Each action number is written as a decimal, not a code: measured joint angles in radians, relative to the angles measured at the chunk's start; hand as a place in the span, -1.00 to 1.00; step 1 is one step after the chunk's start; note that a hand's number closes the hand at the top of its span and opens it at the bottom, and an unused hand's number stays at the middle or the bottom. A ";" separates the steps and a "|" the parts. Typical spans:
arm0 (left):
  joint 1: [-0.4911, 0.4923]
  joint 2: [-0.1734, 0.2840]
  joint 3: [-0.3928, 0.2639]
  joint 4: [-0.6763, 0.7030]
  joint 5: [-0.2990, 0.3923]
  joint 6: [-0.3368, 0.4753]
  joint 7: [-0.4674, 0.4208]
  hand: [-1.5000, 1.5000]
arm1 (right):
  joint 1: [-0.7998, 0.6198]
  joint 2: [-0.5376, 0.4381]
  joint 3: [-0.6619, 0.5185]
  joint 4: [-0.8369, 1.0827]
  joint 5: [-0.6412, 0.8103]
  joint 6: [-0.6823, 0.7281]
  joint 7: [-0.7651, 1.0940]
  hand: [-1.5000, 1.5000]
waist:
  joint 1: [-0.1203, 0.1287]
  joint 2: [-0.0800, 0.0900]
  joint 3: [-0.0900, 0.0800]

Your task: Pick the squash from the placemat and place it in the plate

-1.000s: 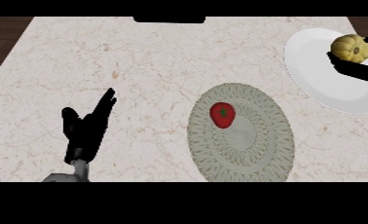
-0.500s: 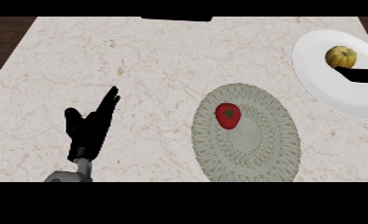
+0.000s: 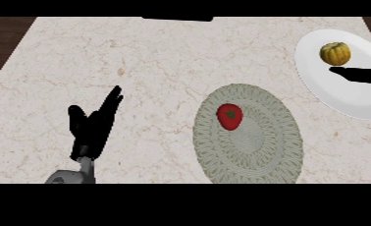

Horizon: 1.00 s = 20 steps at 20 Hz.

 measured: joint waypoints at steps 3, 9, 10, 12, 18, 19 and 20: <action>0.010 0.005 0.008 -0.004 0.005 -0.007 -0.006 0.00 | -0.008 -0.019 -0.062 0.021 -0.062 0.034 -0.051 -1.00 | -0.004 -0.002 0.000; 0.027 0.011 0.019 -0.010 0.008 -0.013 -0.013 0.00 | 0.006 -0.089 -0.147 0.081 -0.150 0.161 -0.094 -1.00 | -0.015 -0.007 -0.001; 0.027 0.006 0.016 -0.017 0.005 -0.005 -0.002 0.00 | 0.017 -0.100 -0.154 0.090 -0.158 0.195 -0.102 -1.00 | -0.017 -0.008 -0.002; 0.029 0.002 0.020 -0.014 0.003 0.002 -0.002 0.00 | 0.041 -0.130 -0.163 0.106 -0.173 0.281 -0.115 -1.00 | -0.024 -0.010 -0.002; 0.049 0.013 0.033 -0.020 0.007 -0.013 -0.012 0.00 | 0.130 -0.200 -0.154 0.128 -0.179 0.496 -0.179 -1.00 | -0.034 -0.015 -0.003; 0.053 0.013 0.034 -0.021 0.008 -0.017 -0.021 0.00 | 0.141 -0.202 -0.147 0.129 -0.174 0.522 -0.192 -1.00 | -0.034 -0.016 -0.003; 0.050 0.010 0.036 -0.014 0.008 -0.017 -0.024 0.00 | 0.159 -0.204 -0.140 0.127 -0.170 0.544 -0.212 -1.00 | -0.037 -0.017 -0.003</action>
